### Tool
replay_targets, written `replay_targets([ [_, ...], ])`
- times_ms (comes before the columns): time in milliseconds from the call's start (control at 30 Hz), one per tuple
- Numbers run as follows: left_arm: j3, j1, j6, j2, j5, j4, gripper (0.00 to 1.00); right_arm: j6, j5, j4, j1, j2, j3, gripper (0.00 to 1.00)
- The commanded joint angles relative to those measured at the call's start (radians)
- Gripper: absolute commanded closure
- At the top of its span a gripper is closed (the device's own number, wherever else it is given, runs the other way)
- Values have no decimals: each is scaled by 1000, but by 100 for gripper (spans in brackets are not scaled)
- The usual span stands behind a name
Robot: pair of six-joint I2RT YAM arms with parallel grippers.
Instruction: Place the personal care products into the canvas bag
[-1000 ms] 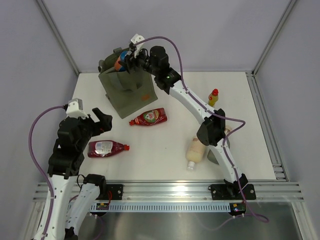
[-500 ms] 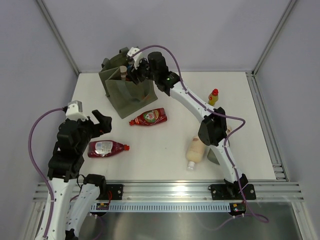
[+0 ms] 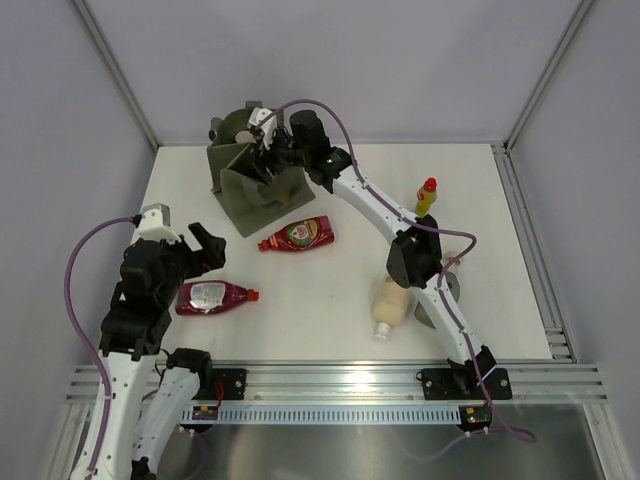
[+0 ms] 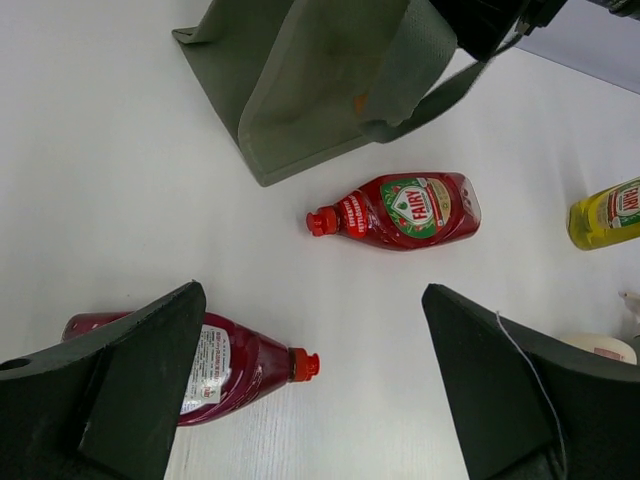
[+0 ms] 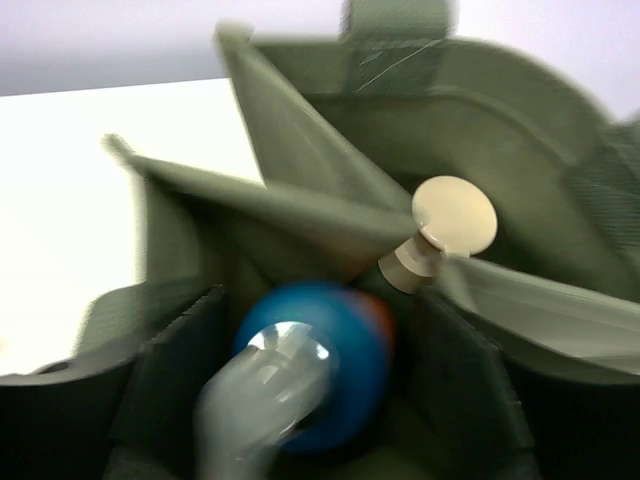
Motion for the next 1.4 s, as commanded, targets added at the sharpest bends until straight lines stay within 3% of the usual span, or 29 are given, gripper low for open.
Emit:
replay_targets([
  [0, 10, 5, 26, 18, 11, 28, 5, 67, 16, 35, -11, -10, 48, 11],
  [67, 7, 5, 27, 22, 14, 34, 5, 97, 19, 35, -27, -41, 53, 2],
  [200, -10, 5, 23, 30, 22, 51, 5, 172, -54, -10, -63, -101, 79, 0],
  [367, -26, 5, 12, 28, 53, 60, 5, 124, -374, -89, -98, -214, 82, 1],
  [500, -27, 5, 12, 24, 56, 62, 5, -422, -554, -468, -94, -291, 71, 1],
  [600, -26, 5, 10, 21, 56, 57, 5, -748, -447, -651, -69, -317, 47, 1],
  [667, -29, 5, 4, 15, 54, 55, 5, -925, -317, -656, -37, -332, -33, 4],
  [800, -44, 5, -16, -1, 63, 48, 5, -932, -169, -473, 8, -319, -127, 6],
  [933, -58, 5, -42, -21, 71, 36, 5, -863, -70, -450, 38, -149, 95, 8],
  [1067, -47, 5, -34, -30, 60, 9, 4, -887, 16, -407, 54, -102, 93, 14],
  [1200, -41, 5, -20, -27, 56, 0, 4, -910, 65, -413, 54, -136, 2, 37],
  [1233, -41, 5, -17, -22, 54, 3, 4, -915, 67, -416, 54, -159, -30, 50],
  [1333, -40, 5, -10, -12, 54, 9, 4, -906, 50, -397, 54, -226, -97, 75],
  [1367, -38, 5, -8, -8, 50, 11, 4, -863, 43, -371, 54, -239, -98, 79],
])
